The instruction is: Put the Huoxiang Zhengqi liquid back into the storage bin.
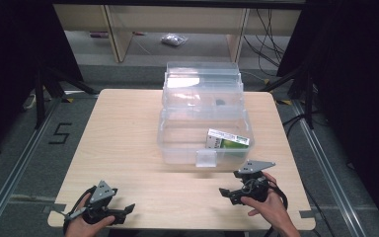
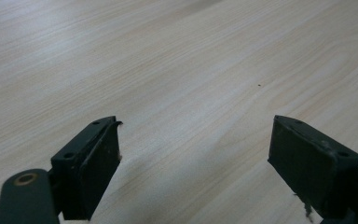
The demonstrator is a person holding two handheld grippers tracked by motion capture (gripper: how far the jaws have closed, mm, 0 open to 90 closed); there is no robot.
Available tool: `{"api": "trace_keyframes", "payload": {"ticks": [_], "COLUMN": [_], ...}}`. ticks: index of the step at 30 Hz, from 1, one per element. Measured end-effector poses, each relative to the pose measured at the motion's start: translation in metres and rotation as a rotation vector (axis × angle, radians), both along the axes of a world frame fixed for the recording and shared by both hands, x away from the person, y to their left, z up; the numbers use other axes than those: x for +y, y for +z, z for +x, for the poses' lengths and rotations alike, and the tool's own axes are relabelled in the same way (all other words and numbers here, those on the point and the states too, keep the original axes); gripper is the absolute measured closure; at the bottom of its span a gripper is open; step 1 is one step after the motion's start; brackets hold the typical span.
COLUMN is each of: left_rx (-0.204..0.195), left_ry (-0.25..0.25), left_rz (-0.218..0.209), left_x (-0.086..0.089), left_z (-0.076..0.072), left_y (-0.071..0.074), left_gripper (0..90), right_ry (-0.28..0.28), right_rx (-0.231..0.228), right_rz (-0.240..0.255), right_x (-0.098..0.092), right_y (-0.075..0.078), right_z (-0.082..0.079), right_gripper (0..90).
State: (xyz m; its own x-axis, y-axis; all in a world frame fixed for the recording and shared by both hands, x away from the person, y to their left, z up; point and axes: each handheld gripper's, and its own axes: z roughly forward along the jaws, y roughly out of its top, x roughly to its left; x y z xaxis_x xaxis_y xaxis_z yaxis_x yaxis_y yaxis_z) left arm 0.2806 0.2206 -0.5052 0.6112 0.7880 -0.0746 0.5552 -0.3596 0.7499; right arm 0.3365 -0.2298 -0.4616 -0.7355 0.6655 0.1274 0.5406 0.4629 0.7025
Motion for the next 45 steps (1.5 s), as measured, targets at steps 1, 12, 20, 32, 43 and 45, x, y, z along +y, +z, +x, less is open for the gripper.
{"api": "trace_keyframes", "payload": {"ticks": [1,12,20,32,43,45], "left_rx": [0.000,0.000,0.004,0.002,0.021,0.019], "left_ry": [0.000,0.001,0.004,0.005,-0.003,-0.004], "left_rz": [0.000,0.002,-0.006,0.015,0.027,0.027], "left_x": [0.000,0.000,-0.001,0.000,0.000,0.000], "left_z": [0.000,0.000,0.000,0.001,0.001,0.001], "left_y": [0.000,0.000,0.000,0.000,0.001,0.001], "left_gripper": [15.7,15.7,15.7,15.7,15.8,15.7], "right_ry": [0.000,-0.023,-0.064,-0.034,-0.055,-0.056], "right_rx": [0.000,0.049,0.049,0.039,0.055,0.055], "right_rz": [0.000,-0.034,-0.054,-0.060,-0.075,-0.077], "right_x": [0.000,-0.007,-0.014,-0.018,-0.018,-0.018], "right_y": [0.000,-0.013,-0.016,-0.024,-0.024,-0.025], "right_z": [0.000,-0.015,-0.021,-0.026,-0.028,-0.028], "right_gripper": [16.5,16.5,17.1,17.4,17.3,17.3]}}
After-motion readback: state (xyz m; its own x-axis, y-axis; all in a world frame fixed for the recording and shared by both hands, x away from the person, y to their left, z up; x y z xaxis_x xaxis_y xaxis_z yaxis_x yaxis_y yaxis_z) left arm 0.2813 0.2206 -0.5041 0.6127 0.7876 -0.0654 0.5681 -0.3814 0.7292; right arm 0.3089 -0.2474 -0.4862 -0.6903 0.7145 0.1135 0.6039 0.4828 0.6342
